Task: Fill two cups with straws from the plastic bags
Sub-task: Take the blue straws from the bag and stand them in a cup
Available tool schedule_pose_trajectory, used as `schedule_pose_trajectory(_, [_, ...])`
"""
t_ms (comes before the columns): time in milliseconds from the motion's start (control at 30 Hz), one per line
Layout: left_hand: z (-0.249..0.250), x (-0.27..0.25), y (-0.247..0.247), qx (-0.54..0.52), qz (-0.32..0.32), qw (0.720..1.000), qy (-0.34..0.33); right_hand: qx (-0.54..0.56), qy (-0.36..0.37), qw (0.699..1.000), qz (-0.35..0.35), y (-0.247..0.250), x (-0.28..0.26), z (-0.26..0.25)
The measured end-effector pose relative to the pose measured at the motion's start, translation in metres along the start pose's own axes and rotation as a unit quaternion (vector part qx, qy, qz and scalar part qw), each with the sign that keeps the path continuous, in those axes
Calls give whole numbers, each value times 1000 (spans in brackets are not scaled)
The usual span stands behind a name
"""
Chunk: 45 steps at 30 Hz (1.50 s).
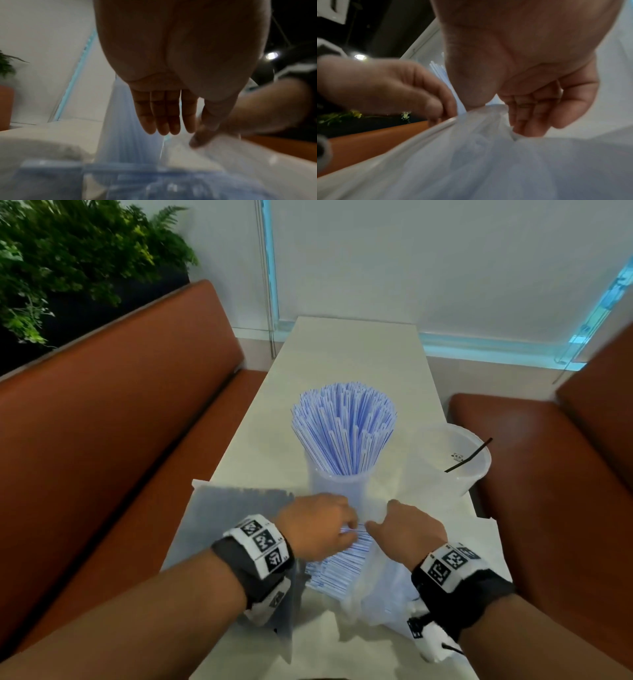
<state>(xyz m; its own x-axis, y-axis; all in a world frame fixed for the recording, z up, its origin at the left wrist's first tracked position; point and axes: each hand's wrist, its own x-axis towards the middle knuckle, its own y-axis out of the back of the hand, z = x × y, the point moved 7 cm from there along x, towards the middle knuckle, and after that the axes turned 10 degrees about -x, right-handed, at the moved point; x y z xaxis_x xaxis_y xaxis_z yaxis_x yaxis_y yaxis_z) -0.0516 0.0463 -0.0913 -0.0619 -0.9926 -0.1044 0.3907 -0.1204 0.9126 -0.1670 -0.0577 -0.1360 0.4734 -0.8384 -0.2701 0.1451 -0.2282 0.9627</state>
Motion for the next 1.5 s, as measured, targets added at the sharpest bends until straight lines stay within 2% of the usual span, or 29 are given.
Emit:
schedule_pose_trajectory(67, [-1, 10, -27, 4, -43, 999, -5, 30, 6, 1000, -4, 0, 1, 0])
schedule_pose_trajectory(167, [0, 23, -48, 11, -60, 998, -4, 65, 8, 998, -1, 3, 0, 2])
schedule_pose_trajectory(367, [1, 44, -62, 67, -93, 993, 5, 72, 47, 996, 8, 9, -6, 0])
schedule_pose_trajectory(567, [-1, 49, -70, 51, -113, 992, 38, 95, 57, 994, 16, 12, -6, 0])
schedule_pose_trajectory(767, [0, 45, -53, 122, -70, 989, 36, 135, 57, 989, 23, 14, -6, 2])
schedule_pose_trajectory(900, [-19, 26, -29, 150, -59, 986, 49, 166, 53, 984, 27, 17, -4, 4])
schedule_pose_trajectory(1100, [-64, -10, 1, 148, -39, 986, 63, 175, 56, 983, 23, 9, -1, 10])
schedule_pose_trajectory(1300, [-111, -47, 16, 91, -6, 991, 102, 194, 26, 980, 33, 4, -2, 13])
schedule_pose_trajectory(1367, [-117, -54, 16, 73, 4, 992, 103, 197, 87, 968, 128, 26, -16, 1])
schedule_pose_trajectory(1433, [-116, -56, 17, 61, 17, 994, 94, 295, 93, 923, 229, 45, -21, 5])
schedule_pose_trajectory(1467, [-112, -55, 17, 59, 25, 994, 85, 381, 72, 892, 234, 49, -23, 9])
schedule_pose_trajectory(1500, [-107, -53, 18, 58, 35, 995, 75, 462, 59, 859, 212, 49, -23, 9])
